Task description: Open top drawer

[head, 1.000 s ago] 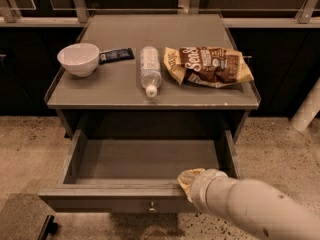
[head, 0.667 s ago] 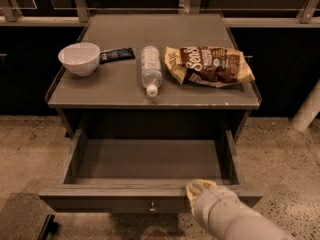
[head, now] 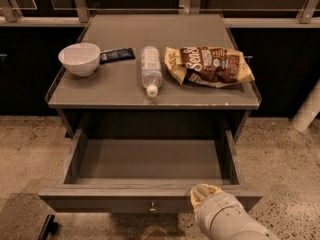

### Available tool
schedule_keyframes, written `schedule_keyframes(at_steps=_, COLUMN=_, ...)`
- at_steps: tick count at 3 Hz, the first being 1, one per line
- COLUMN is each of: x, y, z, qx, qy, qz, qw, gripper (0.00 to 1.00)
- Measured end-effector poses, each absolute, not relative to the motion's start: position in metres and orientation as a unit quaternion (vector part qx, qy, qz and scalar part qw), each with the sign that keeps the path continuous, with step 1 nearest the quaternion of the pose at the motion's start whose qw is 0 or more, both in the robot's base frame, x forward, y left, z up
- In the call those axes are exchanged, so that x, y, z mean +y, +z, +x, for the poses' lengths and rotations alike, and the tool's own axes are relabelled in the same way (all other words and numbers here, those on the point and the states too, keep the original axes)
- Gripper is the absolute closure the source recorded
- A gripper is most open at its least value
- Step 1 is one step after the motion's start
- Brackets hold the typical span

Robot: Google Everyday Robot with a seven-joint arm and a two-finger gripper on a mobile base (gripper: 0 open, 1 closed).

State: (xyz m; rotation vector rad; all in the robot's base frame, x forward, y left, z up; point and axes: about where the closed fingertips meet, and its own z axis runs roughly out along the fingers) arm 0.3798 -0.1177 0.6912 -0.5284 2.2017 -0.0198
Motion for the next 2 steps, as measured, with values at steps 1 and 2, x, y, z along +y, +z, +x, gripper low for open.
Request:
schedule_keyframes(at_steps=1, x=-0.1177, y=0.6912, z=0.3798, qx=0.88, qy=-0.008, qz=-0.211, qw=0.425, gripper=0.22)
schedule_keyframes(at_steps=2, x=-0.1176, y=0.6912, z=0.3798, qx=0.88, qy=-0.008, qz=-0.211, qw=0.425, gripper=0.0)
